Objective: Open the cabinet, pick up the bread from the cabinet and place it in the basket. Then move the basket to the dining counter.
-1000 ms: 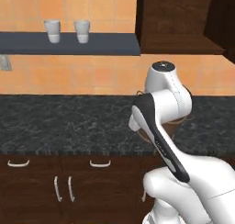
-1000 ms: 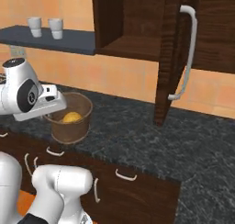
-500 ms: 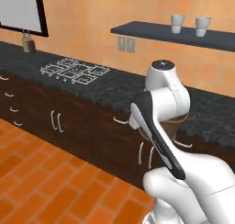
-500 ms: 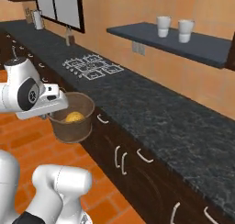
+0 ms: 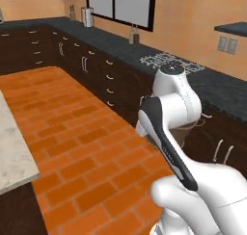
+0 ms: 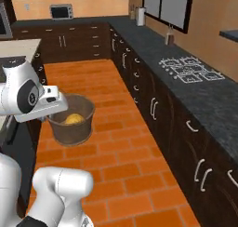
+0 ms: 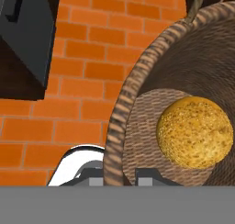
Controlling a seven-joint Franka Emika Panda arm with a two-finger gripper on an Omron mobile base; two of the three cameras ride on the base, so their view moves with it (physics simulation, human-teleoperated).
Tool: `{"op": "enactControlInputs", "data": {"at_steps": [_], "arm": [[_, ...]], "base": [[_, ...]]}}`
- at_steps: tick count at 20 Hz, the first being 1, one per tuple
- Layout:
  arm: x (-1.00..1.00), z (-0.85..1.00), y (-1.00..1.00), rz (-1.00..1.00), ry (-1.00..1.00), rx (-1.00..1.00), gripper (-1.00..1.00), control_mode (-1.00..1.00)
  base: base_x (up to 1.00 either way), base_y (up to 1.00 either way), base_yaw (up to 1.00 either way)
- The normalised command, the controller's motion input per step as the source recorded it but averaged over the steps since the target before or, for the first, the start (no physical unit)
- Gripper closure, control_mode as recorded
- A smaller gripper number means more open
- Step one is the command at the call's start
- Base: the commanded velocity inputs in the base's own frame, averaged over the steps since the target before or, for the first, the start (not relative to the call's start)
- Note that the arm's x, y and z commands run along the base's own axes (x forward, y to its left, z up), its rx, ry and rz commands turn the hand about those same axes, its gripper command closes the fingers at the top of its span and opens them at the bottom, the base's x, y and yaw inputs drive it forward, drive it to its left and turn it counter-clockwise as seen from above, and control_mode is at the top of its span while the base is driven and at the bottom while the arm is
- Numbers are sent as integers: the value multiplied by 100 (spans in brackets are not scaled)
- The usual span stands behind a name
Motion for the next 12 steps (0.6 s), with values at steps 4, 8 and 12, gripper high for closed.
{"op": "enactControlInputs", "data": {"at_steps": [4, 8, 12], "arm": [[0, 0, 0, 0, 0, 0, 100, 100], [0, 0, 0, 0, 0, 0, 100, 100], [0, 0, 0, 0, 0, 0, 100, 100]], "base": [[-13, 82, 40], [-4, 100, 34], [0, 99, 2]]}}
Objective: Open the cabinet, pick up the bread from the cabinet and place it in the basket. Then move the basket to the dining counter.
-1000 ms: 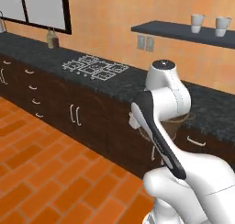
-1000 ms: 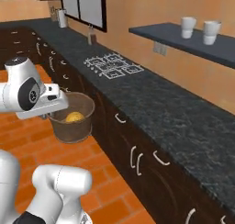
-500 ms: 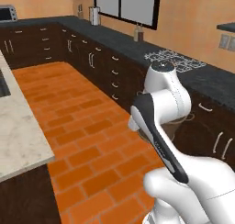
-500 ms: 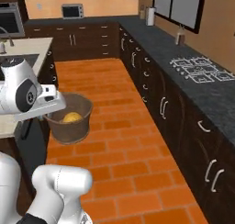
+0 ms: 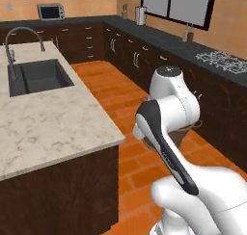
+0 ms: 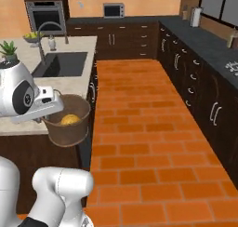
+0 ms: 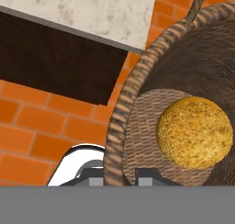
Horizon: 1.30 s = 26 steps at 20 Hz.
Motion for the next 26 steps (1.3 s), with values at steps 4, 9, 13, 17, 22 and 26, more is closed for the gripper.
{"op": "enactControlInputs", "data": {"at_steps": [4, 9, 13, 17, 22, 26], "arm": [[0, 0, 0, 0, 0, 0, 100, 100], [0, 0, 0, 0, 0, 0, 100, 100], [0, 0, 0, 0, 0, 0, 100, 100], [0, 0, 0, 0, 0, 0, 100, 100], [0, 0, 0, 0, 0, 0, 100, 100], [0, 0, 0, 0, 0, 0, 100, 100]], "base": [[18, 100, 21], [32, 97, 42], [7, 53, 10], [22, 37, -1], [32, 37, -1], [41, 34, 0]]}}
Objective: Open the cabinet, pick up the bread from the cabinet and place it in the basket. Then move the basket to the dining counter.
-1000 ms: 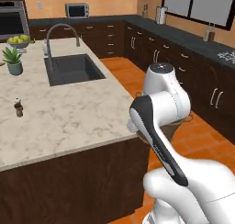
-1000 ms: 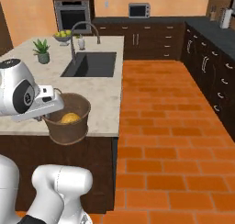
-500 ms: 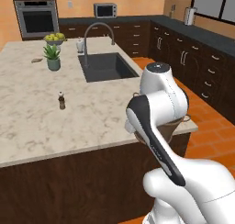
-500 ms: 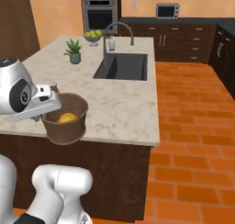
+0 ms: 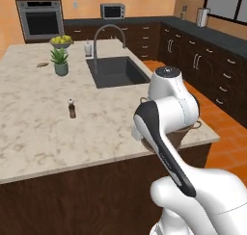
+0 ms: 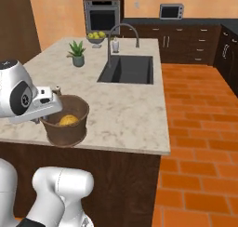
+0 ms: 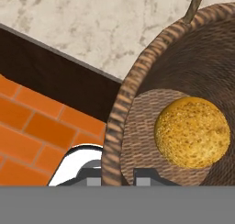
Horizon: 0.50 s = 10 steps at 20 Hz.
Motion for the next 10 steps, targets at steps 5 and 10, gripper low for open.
{"op": "enactControlInputs", "data": {"at_steps": [5, 10], "arm": [[0, 0, 0, 0, 0, 0, 100, 100], [0, 0, 0, 0, 0, 0, 100, 100]], "base": [[32, 29, 0], [37, 33, 0]]}}
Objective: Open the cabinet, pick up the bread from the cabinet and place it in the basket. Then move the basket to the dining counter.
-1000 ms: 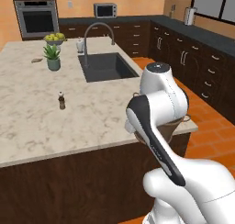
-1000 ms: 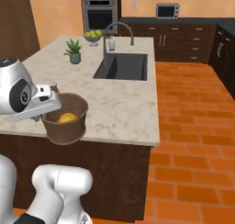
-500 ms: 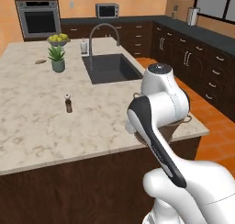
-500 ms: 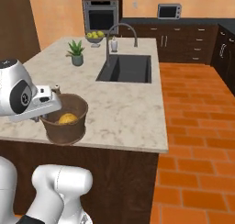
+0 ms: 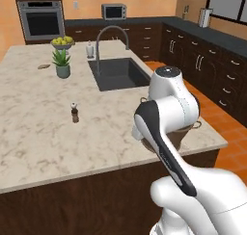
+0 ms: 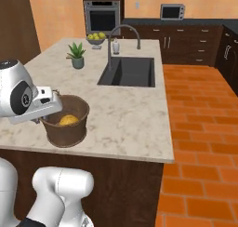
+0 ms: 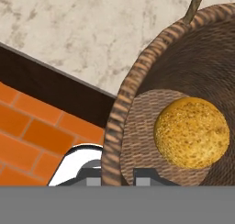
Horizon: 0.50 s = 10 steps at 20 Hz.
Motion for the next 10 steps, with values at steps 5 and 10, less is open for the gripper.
{"op": "enactControlInputs", "data": {"at_steps": [5, 10], "arm": [[0, 0, 0, 0, 0, 0, 100, 100], [64, 0, 23, 0, 0, -1, 100, -100]], "base": [[36, 28, 0], [10, 7, 0]]}}
